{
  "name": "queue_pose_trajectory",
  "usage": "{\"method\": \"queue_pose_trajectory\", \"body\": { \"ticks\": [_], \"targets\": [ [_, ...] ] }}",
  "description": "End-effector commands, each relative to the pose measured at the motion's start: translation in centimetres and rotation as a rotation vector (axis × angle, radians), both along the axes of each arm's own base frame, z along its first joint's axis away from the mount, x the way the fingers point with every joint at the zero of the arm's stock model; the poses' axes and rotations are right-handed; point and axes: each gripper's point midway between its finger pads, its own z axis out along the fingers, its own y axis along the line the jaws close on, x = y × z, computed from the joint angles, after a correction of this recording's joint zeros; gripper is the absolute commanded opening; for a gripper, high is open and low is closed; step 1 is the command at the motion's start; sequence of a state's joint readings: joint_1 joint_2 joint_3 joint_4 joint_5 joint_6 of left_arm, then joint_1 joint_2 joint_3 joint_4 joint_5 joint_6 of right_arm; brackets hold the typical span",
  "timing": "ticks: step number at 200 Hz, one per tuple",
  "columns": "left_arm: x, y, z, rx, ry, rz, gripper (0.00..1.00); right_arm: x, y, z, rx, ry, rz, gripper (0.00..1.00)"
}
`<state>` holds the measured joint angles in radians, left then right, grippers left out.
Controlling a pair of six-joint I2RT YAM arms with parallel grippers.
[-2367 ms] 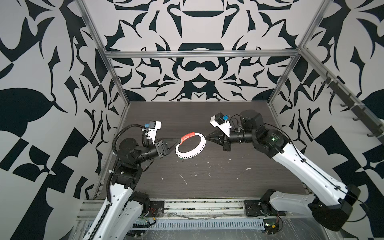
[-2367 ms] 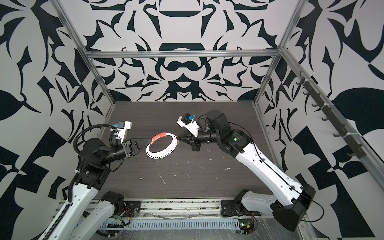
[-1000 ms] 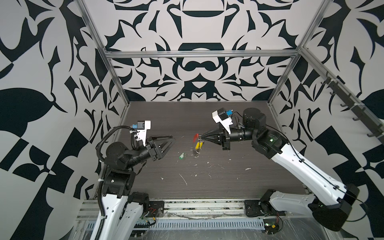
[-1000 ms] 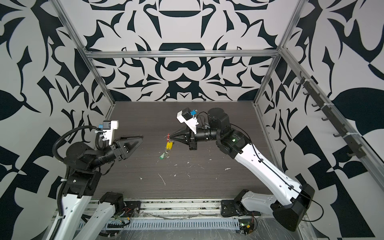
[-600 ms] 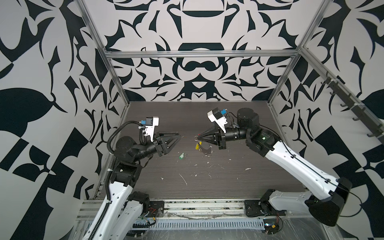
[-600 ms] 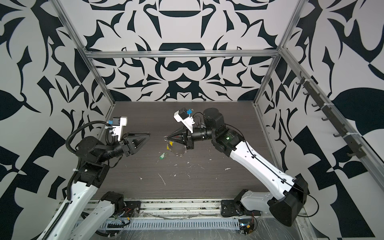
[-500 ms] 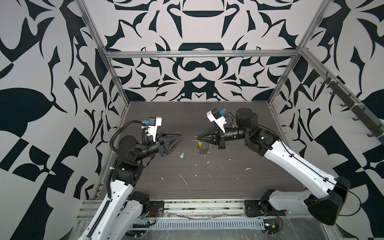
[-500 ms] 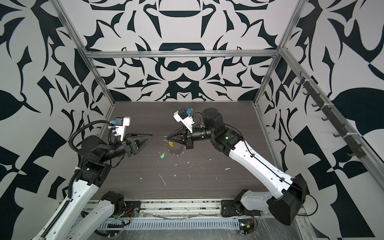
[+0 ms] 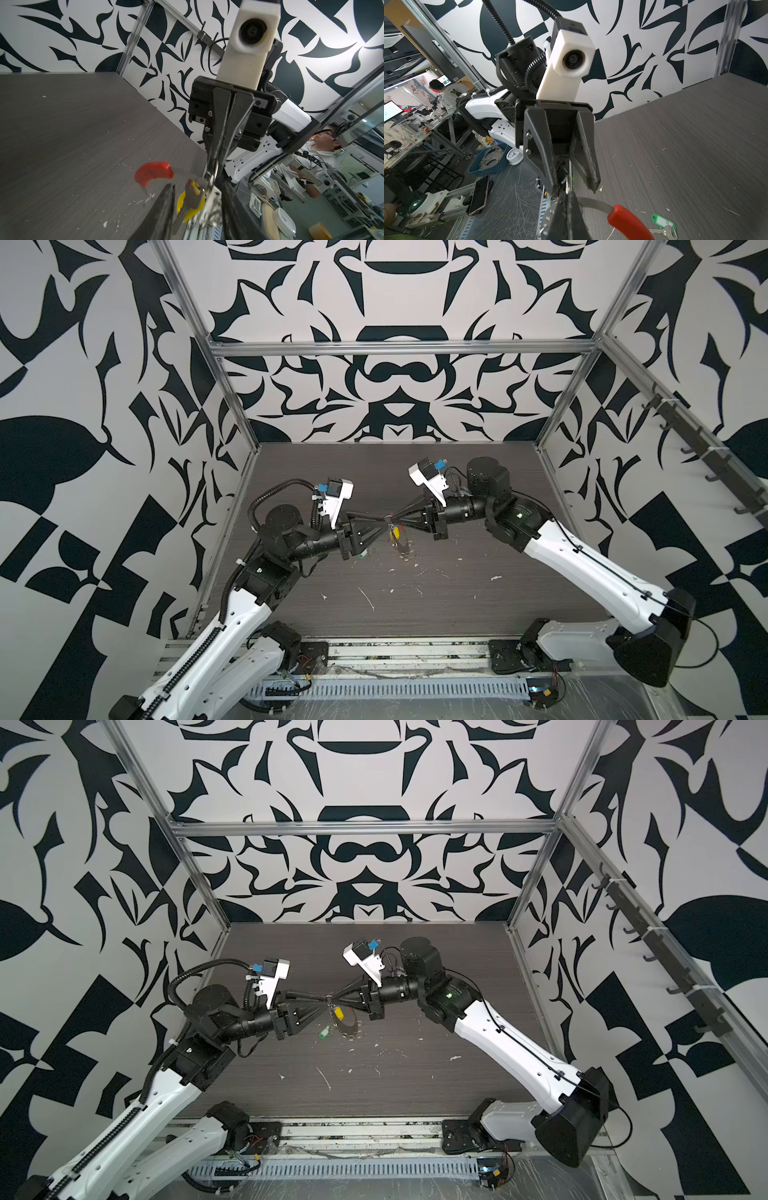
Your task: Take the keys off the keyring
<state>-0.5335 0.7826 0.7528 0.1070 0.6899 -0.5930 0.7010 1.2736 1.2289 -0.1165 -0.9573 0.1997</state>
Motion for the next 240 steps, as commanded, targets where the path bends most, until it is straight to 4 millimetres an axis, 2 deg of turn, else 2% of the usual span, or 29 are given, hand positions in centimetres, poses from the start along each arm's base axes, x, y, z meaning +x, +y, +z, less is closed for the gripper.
{"method": "queue_pose_trajectory", "body": {
  "ticks": [1, 55, 95, 128, 144, 154, 174, 202, 223, 240],
  "targets": [
    [0.3, 0.1, 1.6, -0.004, -0.055, 0.022, 0.36, -0.7, -0.1, 1.2, 0.026, -0.043, 0.032, 0.0],
    [0.0, -0.4, 2.1, 0.001, -0.061, -0.022, 0.26, -0.6, -0.2, 0.4, 0.0, -0.035, 0.024, 0.0],
    [-0.2, -0.6, 1.9, 0.003, -0.051, -0.035, 0.2, -0.4, -0.1, 0.8, 0.005, -0.048, 0.012, 0.0],
    [-0.4, -0.6, 1.7, 0.01, -0.039, -0.041, 0.2, -0.2, -0.1, 1.0, 0.007, -0.053, 0.005, 0.0],
    [-0.4, -0.6, 1.6, 0.012, -0.035, -0.041, 0.27, -0.2, -0.1, 1.0, 0.006, -0.054, 0.002, 0.0],
    [-0.4, -0.6, 1.6, 0.014, -0.033, -0.041, 0.27, -0.2, -0.2, 1.1, 0.008, -0.058, 0.0, 0.0],
    [-0.5, -0.6, 1.4, 0.017, -0.031, -0.036, 0.2, -0.2, -0.2, 1.3, 0.009, -0.063, -0.007, 0.0],
    [-0.6, -0.8, 1.4, 0.017, -0.033, -0.044, 0.15, -0.2, -0.3, 1.4, 0.012, -0.062, -0.01, 0.0],
    [-0.7, -1.1, 1.4, 0.014, -0.037, -0.043, 0.0, -0.1, -0.2, 1.7, 0.02, -0.064, -0.014, 0.0],
    [-0.4, -1.3, 1.6, 0.004, -0.055, -0.008, 0.0, 0.0, -0.2, 2.1, 0.031, -0.064, -0.017, 0.0]
  ]
}}
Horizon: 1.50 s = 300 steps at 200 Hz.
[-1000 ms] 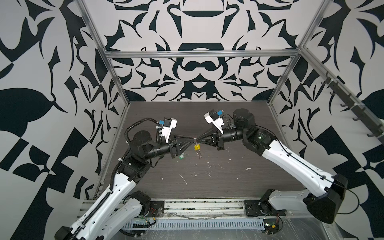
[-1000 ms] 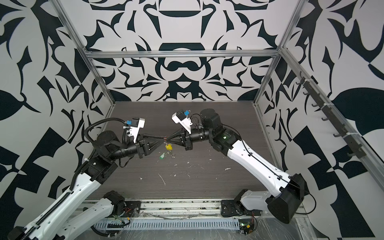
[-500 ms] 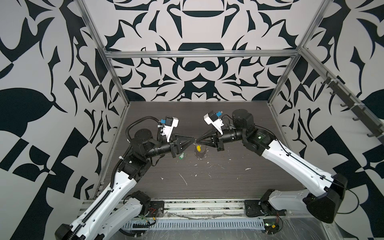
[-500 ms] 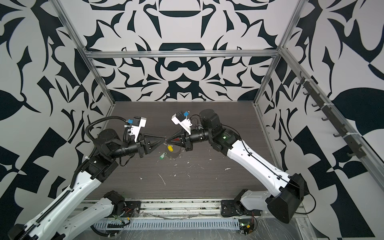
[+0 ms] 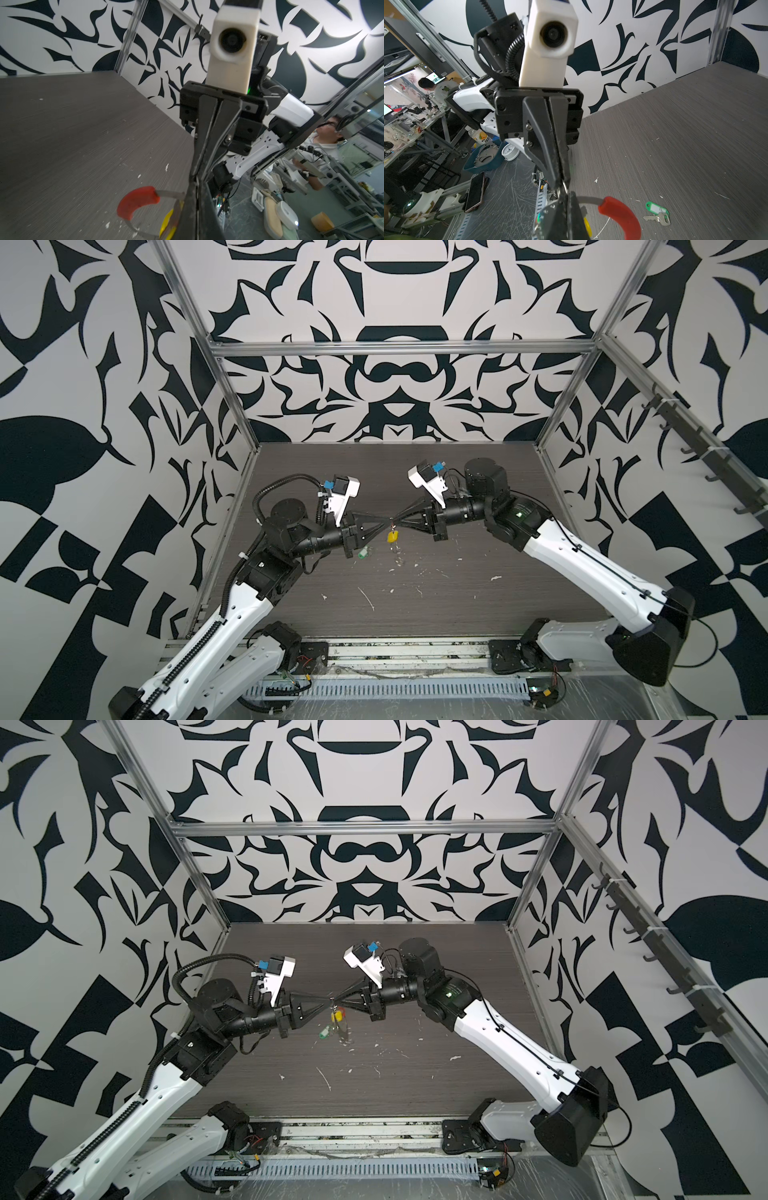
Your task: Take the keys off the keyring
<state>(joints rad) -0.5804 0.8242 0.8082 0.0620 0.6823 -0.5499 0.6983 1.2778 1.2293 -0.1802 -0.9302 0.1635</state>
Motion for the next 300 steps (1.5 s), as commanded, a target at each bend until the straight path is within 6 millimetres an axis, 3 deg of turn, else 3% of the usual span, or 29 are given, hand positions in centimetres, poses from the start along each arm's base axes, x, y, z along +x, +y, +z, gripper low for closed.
{"method": "queue_pose_trajectory", "body": {
  "ticks": [1, 9, 26, 47, 82, 131, 221, 246, 300],
  "targets": [
    [0.1, -0.1, 1.1, -0.026, -0.042, 0.035, 0.0, -0.4, 0.0, 3.5, 0.078, -0.077, 0.005, 0.0],
    [0.4, 0.0, 1.5, -0.043, -0.062, 0.064, 0.0, -0.2, -0.1, 3.7, 0.084, -0.086, -0.017, 0.0],
    [0.8, 0.8, 2.7, -0.096, -0.123, 0.149, 0.0, 0.5, -0.8, 4.3, 0.099, -0.127, -0.099, 0.15],
    [1.1, 1.8, 4.1, -0.161, -0.19, 0.225, 0.0, 1.4, -2.2, 5.0, 0.126, -0.195, -0.233, 0.26],
    [1.1, 1.7, 5.1, -0.198, -0.229, 0.219, 0.0, 1.7, -3.0, 4.8, 0.175, -0.205, -0.295, 0.37],
    [0.3, 1.6, 6.2, -0.239, -0.278, 0.183, 0.0, 0.5, -2.6, 5.6, 0.235, -0.198, -0.231, 0.39],
    [-1.1, 1.1, 6.3, -0.241, -0.297, 0.104, 0.0, -0.3, -2.0, 7.2, 0.302, -0.197, -0.174, 0.41],
    [-1.5, 0.9, 6.3, -0.238, -0.297, 0.083, 0.0, -0.7, -1.7, 6.7, 0.283, -0.19, -0.16, 0.41],
    [-0.1, 1.1, 6.0, -0.142, -0.081, 0.143, 0.0, -0.3, -3.2, 5.9, 0.239, -0.239, -0.275, 0.41]
  ]
}}
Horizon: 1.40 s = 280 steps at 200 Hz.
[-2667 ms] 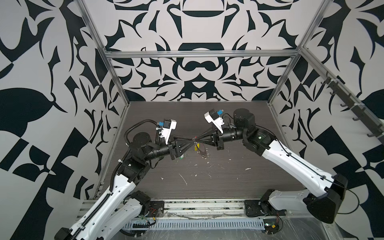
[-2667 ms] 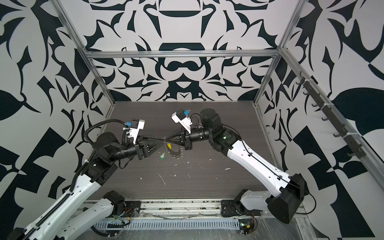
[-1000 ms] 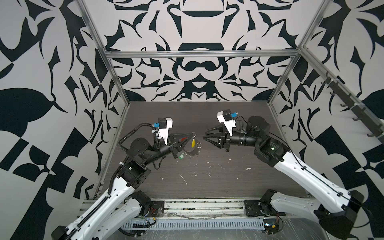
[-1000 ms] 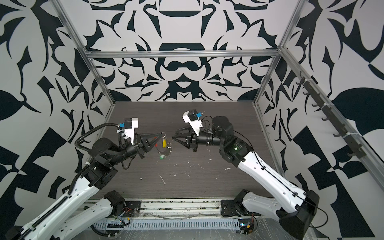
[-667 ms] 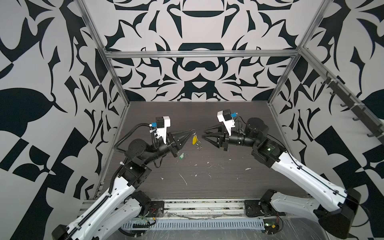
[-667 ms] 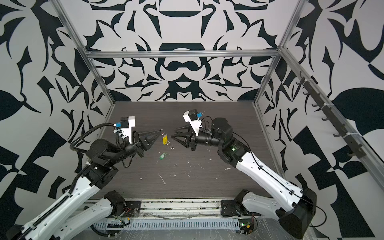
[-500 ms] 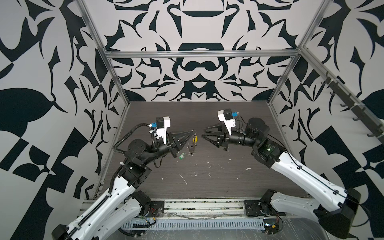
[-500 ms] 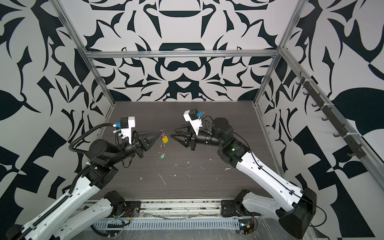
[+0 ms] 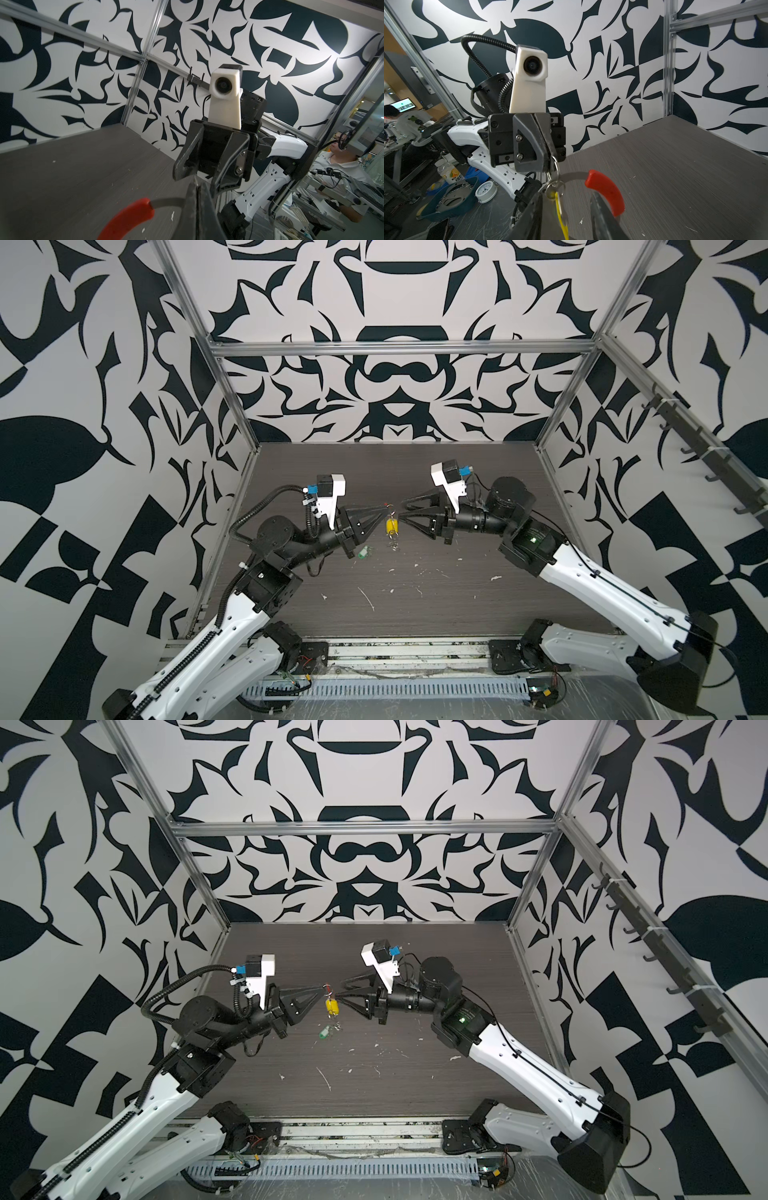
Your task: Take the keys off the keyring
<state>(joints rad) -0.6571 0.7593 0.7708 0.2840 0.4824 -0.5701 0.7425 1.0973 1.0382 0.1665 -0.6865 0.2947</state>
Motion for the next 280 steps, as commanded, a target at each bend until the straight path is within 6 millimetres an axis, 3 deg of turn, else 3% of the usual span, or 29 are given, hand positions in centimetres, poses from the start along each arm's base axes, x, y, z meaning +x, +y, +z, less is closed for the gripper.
{"method": "queue_pose_trajectory", "body": {
  "ticks": [1, 43, 99, 226, 280],
  "targets": [
    [0.0, 0.3, 1.1, 0.016, 0.1, 0.015, 0.0, -0.5, -1.6, 2.1, 0.038, -0.09, -0.073, 0.41],
    [0.1, -0.2, 0.0, 0.107, 0.284, -0.007, 0.0, -0.1, -1.8, 0.3, 0.011, -0.058, -0.103, 0.41],
    [-0.1, 0.1, -0.8, 0.178, 0.374, 0.004, 0.0, -0.2, -1.7, -1.4, -0.012, -0.026, -0.093, 0.41],
    [-1.0, 0.0, -0.7, 0.2, 0.356, -0.04, 0.0, -0.7, -0.9, -2.7, -0.043, -0.014, -0.028, 0.42],
    [-1.3, -0.2, -0.9, 0.207, 0.311, -0.063, 0.0, -2.7, 0.4, -3.8, -0.097, -0.024, 0.079, 0.46]
  ]
}}
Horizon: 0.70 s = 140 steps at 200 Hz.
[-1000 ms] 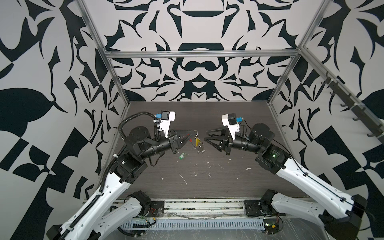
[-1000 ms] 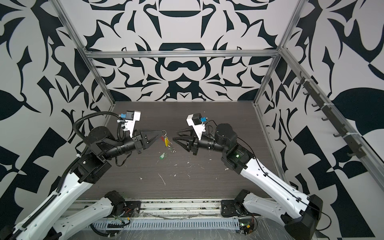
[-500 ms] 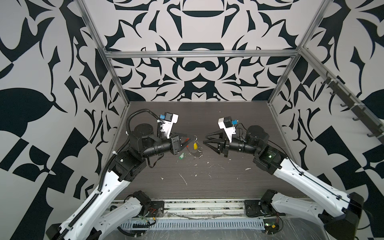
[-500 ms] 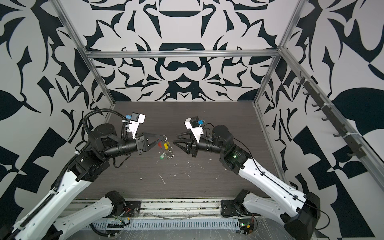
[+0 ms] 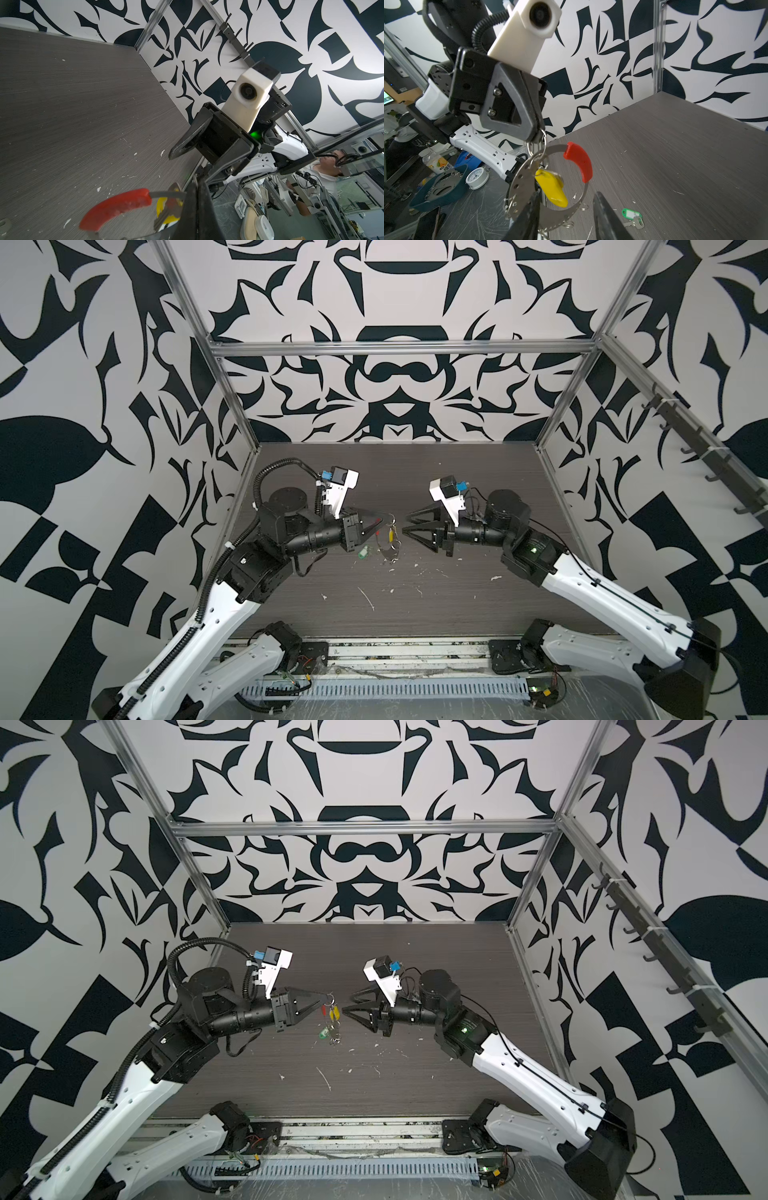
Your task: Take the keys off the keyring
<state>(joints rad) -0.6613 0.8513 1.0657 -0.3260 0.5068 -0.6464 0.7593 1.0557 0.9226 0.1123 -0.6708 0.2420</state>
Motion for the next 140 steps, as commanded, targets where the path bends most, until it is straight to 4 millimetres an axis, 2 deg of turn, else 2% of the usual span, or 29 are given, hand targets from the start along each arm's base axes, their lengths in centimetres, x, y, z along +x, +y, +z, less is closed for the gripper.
{"method": "queue_pose_trajectory", "body": {
  "ticks": [1, 22, 70, 108, 140],
  "targets": [
    [-0.9, 0.0, 1.4, -0.026, -0.08, -0.039, 0.0, -1.7, 0.7, 1.2, -0.003, -0.067, 0.076, 0.46],
    [-1.1, 0.0, 1.3, -0.033, -0.117, -0.057, 0.0, -2.5, 1.5, 0.6, -0.053, -0.109, 0.078, 0.47],
    [-2.4, -0.1, 1.2, -0.056, -0.181, -0.121, 0.0, -2.1, 1.7, 0.2, -0.082, -0.164, 0.013, 0.48],
    [-3.0, -0.3, 1.2, -0.068, -0.182, -0.164, 0.0, -0.8, 1.2, 0.7, -0.084, -0.202, -0.08, 0.51],
    [-3.2, -0.4, 0.9, -0.067, -0.179, -0.177, 0.0, -1.1, 1.2, 1.7, -0.054, -0.226, -0.065, 0.52]
  ]
}}
